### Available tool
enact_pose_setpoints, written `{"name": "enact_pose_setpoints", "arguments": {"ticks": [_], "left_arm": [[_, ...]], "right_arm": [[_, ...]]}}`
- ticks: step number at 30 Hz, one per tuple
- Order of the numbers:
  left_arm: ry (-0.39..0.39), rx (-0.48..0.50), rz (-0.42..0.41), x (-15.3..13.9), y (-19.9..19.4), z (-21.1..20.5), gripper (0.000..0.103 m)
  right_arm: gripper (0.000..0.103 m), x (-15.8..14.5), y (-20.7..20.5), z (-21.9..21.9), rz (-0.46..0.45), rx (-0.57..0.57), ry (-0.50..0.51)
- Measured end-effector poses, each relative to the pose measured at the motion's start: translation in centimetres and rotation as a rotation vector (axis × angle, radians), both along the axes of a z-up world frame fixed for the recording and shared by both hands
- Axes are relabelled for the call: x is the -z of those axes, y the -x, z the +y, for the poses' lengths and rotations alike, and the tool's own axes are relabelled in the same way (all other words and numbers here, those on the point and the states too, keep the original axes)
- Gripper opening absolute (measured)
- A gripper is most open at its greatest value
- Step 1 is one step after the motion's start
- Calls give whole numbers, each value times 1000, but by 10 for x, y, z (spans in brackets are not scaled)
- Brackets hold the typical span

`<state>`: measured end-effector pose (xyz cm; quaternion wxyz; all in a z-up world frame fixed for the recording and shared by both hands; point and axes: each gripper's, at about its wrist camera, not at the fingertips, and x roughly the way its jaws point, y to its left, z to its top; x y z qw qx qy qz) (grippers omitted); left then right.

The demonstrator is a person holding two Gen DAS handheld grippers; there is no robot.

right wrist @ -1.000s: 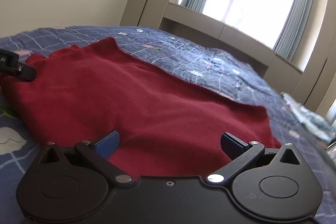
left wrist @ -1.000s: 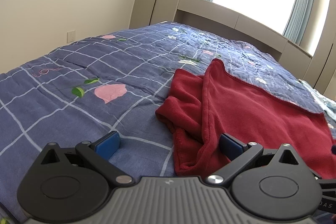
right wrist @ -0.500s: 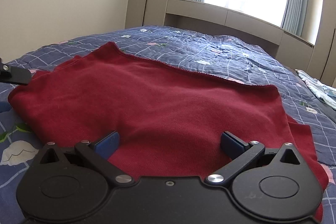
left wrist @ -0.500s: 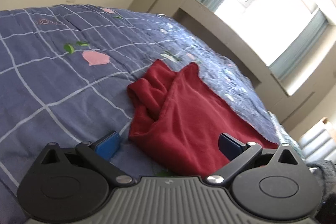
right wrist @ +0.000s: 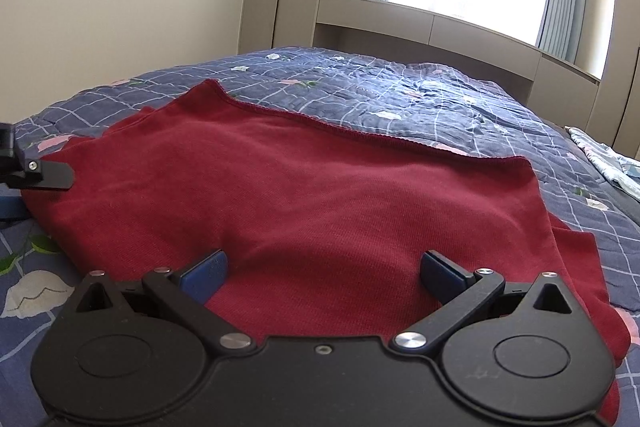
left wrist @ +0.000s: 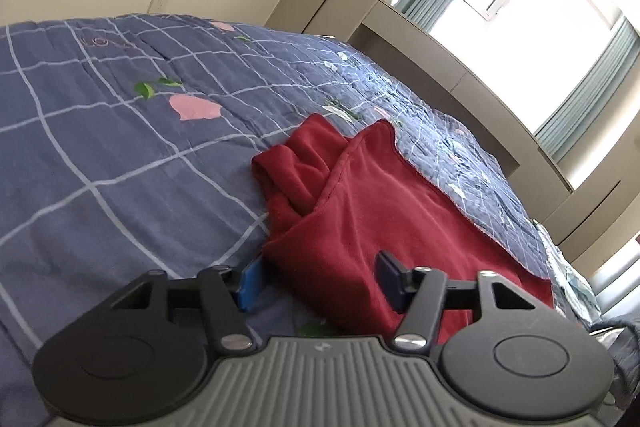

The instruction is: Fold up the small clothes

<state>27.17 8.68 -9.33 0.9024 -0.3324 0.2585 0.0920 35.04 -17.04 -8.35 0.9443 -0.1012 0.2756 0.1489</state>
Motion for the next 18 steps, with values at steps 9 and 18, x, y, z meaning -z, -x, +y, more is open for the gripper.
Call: {"name": "enact_pose_setpoints", "arguments": {"ticks": [9, 18], "left_arm": [[-31, -56, 36, -4, -13, -12, 72], [-106, -29, 34, -23, -25, -18, 16]], "right_arm": [[103, 0, 0, -3, 6, -2, -12], [103, -2, 0, -7, 8, -2, -35]]}}
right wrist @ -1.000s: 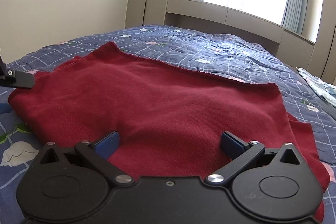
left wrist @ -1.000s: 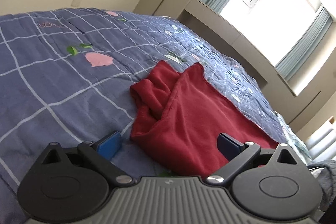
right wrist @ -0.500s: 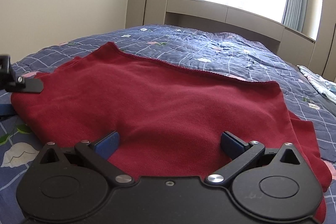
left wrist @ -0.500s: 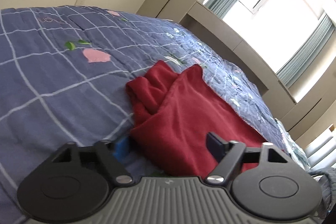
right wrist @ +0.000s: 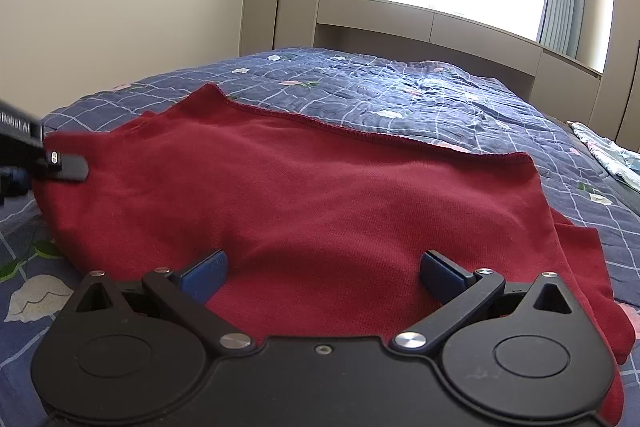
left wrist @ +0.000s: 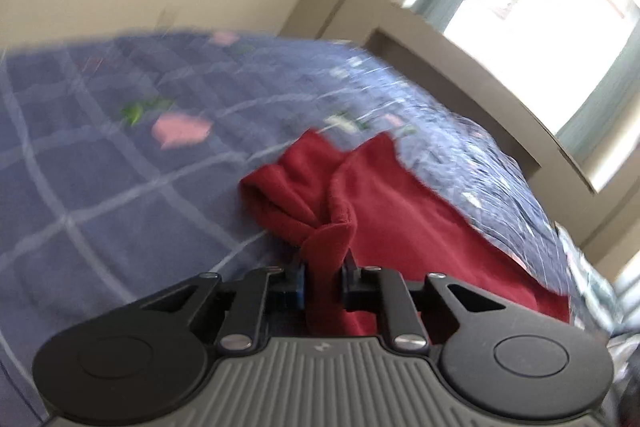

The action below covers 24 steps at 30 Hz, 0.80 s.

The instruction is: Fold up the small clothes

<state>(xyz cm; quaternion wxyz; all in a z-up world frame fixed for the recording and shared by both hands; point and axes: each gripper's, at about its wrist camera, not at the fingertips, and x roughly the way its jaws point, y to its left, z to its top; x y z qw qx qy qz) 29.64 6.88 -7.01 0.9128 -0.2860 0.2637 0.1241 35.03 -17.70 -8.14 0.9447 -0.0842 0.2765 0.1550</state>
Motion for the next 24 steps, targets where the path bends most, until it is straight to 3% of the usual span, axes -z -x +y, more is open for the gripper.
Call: {"name": "enact_pose_setpoints", "arguments": {"ticks": [3, 7, 14, 24], "left_arm": [[-134, 75, -19, -22, -4, -19, 15], [-239, 149, -12, -44, -12, -40, 15], [-322, 264, -24, -72, -28, -78, 15], [-495, 529, -77, -101, -46, -172, 14]], "right_arm": [[103, -6, -2, -15, 28, -21, -79], [102, -17, 3, -54, 51, -30, -154], [102, -27, 50, -124, -2, 36, -47], [103, -4, 133, -190, 34, 185, -90]]}}
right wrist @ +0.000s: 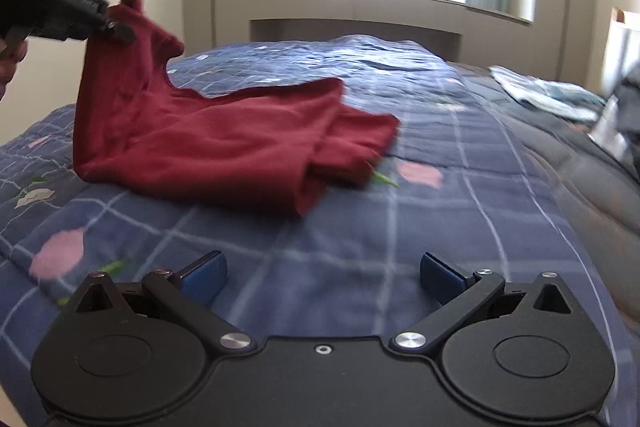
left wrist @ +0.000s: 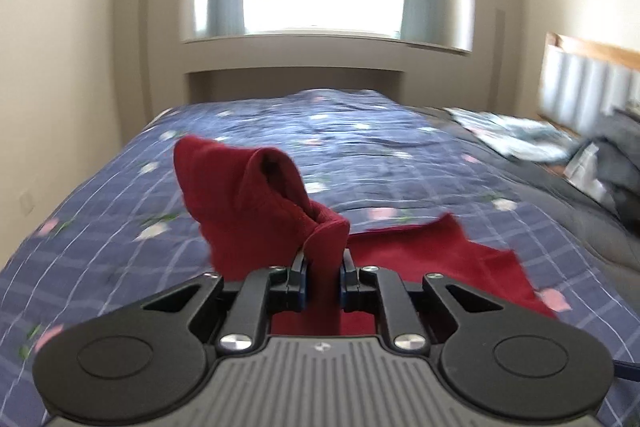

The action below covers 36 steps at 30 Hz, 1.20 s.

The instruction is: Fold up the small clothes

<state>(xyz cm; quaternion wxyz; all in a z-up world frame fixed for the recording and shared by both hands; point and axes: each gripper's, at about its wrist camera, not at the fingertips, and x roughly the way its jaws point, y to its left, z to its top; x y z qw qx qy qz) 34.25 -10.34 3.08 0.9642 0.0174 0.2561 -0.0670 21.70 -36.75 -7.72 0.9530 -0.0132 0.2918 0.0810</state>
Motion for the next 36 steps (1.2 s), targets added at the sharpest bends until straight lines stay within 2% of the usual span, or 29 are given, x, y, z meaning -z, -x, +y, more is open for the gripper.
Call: {"name": "enact_pose_setpoints", "arguments": {"ticks": [6, 10, 12, 16, 21, 24, 27, 31, 34, 36], "left_arm": [[-67, 195, 19, 3, 0, -70, 14], [-103, 310, 71, 27, 4, -109, 14], [-120, 333, 113, 44, 7, -118, 14], [-139, 345, 121, 61, 17, -119, 14], [-143, 350, 52, 48, 24, -119, 14], [-137, 378, 47, 44, 25, -124, 14], [-134, 415, 72, 57, 31, -128, 14], [-78, 381, 108, 81, 33, -123, 14], [-8, 339, 105, 88, 34, -117, 15], [10, 324, 104, 90, 34, -116, 15]], "right_arm": [[103, 4, 18, -9, -60, 83, -43], [103, 5, 20, -19, -53, 182, -50], [103, 8, 27, -23, -71, 199, -64], [103, 11, 28, -27, -88, 211, -84], [103, 11, 28, -27, -110, 227, -92], [103, 7, 28, -42, -119, 222, -191], [102, 1, 22, -60, -117, 239, -264], [102, -12, -4, -81, -84, 214, -353], [102, -23, -35, -89, -56, 137, -413], [102, -29, -64, -89, -31, 77, -445]]}}
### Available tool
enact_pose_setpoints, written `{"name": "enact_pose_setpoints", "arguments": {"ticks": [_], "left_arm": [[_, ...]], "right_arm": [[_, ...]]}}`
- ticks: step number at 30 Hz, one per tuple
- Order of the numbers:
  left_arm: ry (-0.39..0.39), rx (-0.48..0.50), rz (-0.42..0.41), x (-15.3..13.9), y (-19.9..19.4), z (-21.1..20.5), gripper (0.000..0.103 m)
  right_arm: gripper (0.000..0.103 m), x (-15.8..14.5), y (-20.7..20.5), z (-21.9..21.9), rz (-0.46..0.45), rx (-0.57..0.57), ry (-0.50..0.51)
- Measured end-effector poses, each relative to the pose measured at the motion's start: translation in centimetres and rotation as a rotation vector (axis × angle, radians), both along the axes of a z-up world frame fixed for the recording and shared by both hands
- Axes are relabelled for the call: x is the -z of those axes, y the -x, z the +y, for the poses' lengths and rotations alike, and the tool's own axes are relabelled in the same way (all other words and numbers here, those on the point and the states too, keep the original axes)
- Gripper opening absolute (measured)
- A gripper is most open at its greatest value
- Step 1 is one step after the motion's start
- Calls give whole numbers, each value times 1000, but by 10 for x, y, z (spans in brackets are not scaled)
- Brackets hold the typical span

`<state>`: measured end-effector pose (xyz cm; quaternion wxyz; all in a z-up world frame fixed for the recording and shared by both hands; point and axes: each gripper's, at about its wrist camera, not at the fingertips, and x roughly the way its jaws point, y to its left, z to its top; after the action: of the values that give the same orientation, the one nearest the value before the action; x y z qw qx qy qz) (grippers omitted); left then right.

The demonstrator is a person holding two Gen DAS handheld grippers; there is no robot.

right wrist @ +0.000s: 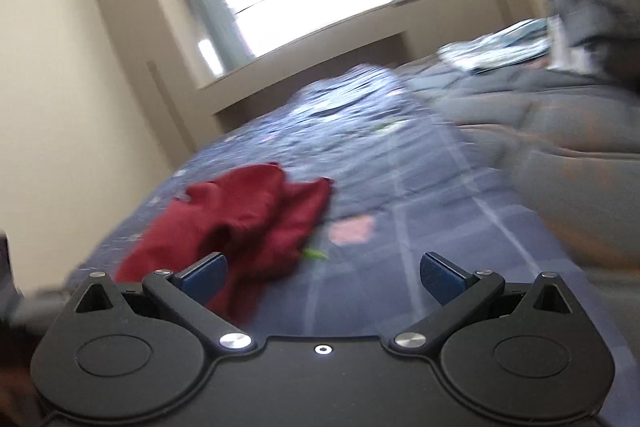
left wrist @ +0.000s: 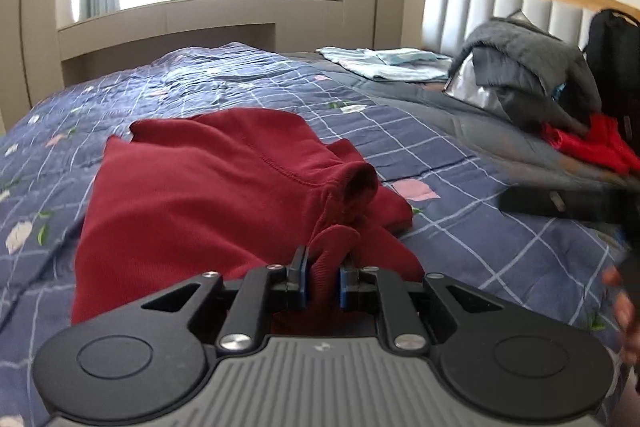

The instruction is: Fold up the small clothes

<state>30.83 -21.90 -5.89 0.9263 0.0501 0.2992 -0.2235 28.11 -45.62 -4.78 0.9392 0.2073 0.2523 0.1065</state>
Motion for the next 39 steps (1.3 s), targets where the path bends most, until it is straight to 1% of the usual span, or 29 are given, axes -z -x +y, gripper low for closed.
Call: {"name": "enact_pose_setpoints", "arguments": {"ticks": [3, 5, 6, 7, 8, 9, 11, 12, 13, 14, 15, 16, 18, 20, 22, 24, 27, 31, 33, 34, 35, 36, 37, 38, 39], "left_arm": [[20, -13, 2, 1, -1, 1, 15], [32, -17, 4, 2, -1, 3, 15], [44, -19, 9, 2, -2, 5, 15], [53, -22, 14, 2, -3, 5, 15], [59, -22, 17, 1, -4, 6, 15], [65, -22, 18, 1, -4, 7, 15], [78, -25, 23, -1, -5, 7, 15], [86, -27, 26, -1, -5, 8, 15], [90, -28, 26, -2, -5, 9, 15], [93, -27, 24, -3, -5, 9, 15], [93, -27, 20, -4, -5, 8, 15], [92, -26, 16, -5, -4, 8, 15], [91, -27, 7, -7, -3, 7, 15], [89, -20, -7, -10, 0, 5, 15], [87, 0, -23, -13, 3, 3, 15], [91, 17, -20, -13, 5, 0, 15], [84, 41, -18, -12, 5, -6, 15], [71, 53, 8, -1, 1, -10, 15], [81, 47, 21, -1, -1, -8, 17], [88, 47, 25, -2, 0, -6, 26], [96, 51, 30, -4, 0, -5, 42], [112, 55, 37, -7, 0, -1, 53], [131, 53, 37, -10, 1, 2, 69], [150, 54, 33, -13, 2, 6, 74], [170, 60, 30, -17, 4, 11, 75]], "right_arm": [[101, -7, -42, 9, -21, -79, -9], [93, -7, -77, 17, -17, -129, -4], [90, -5, -94, 22, -5, -146, 3], [84, -4, -109, 26, 11, -156, 8], [74, -1, -123, 32, 34, -170, 8], [68, 3, -134, 36, 53, -176, 5], [49, 12, -152, 41, 106, -169, -11], [45, 17, -158, 43, 129, -163, -19], [37, 21, -162, 44, 143, -159, -37], [28, 24, -162, 43, 148, -159, -61], [23, 26, -160, 42, 148, -164, -83], [15, 25, -156, 41, 139, -165, -100], [9, 20, -149, 40, 101, -162, -104], [6, 14, -143, 35, 65, -152, -111], [6, 7, -137, 31, 43, -132, -102], [6, 2, -128, 27, 27, -112, -75], [6, 2, -118, 22, 20, -76, -40], [6, 16, -121, 16, 70, -54, -41], [8, 22, -121, 17, 91, -54, -36], [12, 22, -120, 18, 95, -52, -28], [22, 22, -118, 20, 94, -46, -17], [27, 20, -116, 20, 95, -31, -5], [44, 19, -114, 21, 98, -21, -1], [66, 17, -111, 20, 95, -12, -9], [76, 15, -108, 19, 85, -5, -18]]}}
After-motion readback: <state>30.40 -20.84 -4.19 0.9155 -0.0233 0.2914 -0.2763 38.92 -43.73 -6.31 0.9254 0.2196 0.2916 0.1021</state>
